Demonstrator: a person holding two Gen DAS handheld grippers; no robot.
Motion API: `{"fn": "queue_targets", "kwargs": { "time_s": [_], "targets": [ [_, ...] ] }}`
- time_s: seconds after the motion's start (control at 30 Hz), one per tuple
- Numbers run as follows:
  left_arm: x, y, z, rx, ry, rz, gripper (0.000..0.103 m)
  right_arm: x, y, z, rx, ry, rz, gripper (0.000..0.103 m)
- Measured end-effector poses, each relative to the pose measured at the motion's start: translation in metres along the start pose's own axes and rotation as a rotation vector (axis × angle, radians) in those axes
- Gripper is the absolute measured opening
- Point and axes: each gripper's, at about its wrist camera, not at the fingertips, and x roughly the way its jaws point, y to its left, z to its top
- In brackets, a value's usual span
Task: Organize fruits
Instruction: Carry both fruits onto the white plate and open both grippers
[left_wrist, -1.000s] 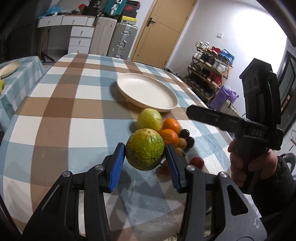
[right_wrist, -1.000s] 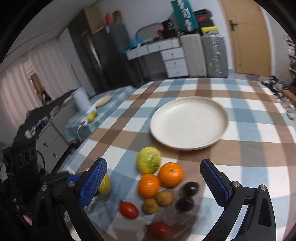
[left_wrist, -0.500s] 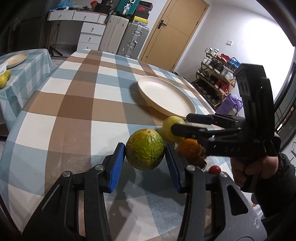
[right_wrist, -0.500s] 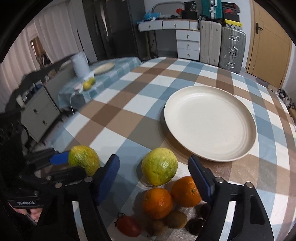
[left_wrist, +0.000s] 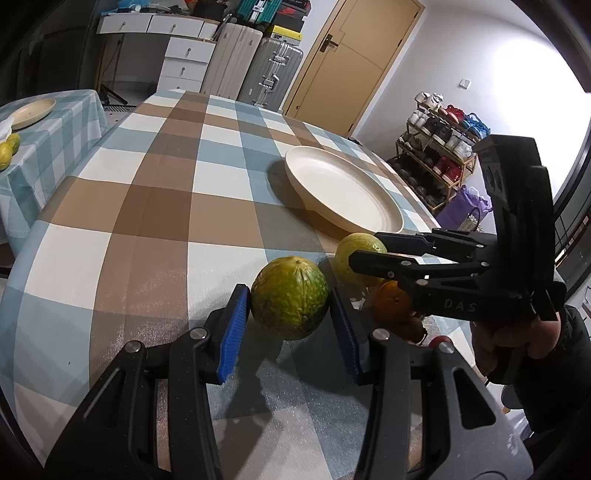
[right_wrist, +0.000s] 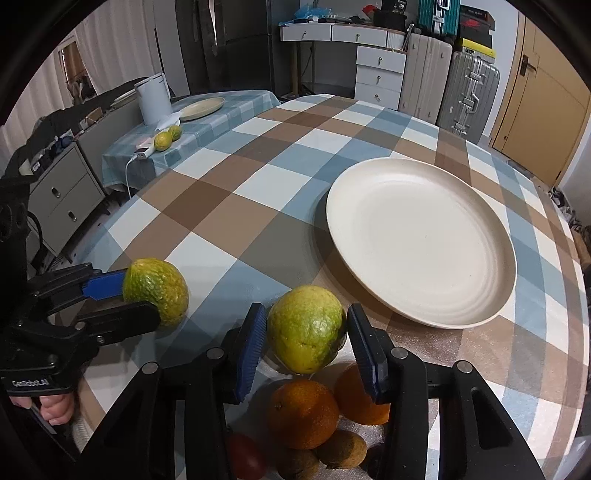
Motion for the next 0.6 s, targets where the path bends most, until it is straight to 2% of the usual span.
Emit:
{"fn": "queue_targets", "kwargs": {
  "time_s": [0.23,0.5,0.6],
  "targets": [
    [0.002,-0.003,0.005,0.014,-0.002,0.016,0.042,-0.006,-0.009,0.001,0.048,-0.040,0.054,0.045],
    [0.012,-0.009,0.019,0.031,0.008,0.024,0.042,-0.031,-0.037,0.000,0.174,-0.162,0.183,0.045],
    [0.018,-0.015,0.029,0.055,0.007,0.028,0.042,-0.042,-0.052,0.001,0.220,-0.223,0.193,0.045]
  ]
}}
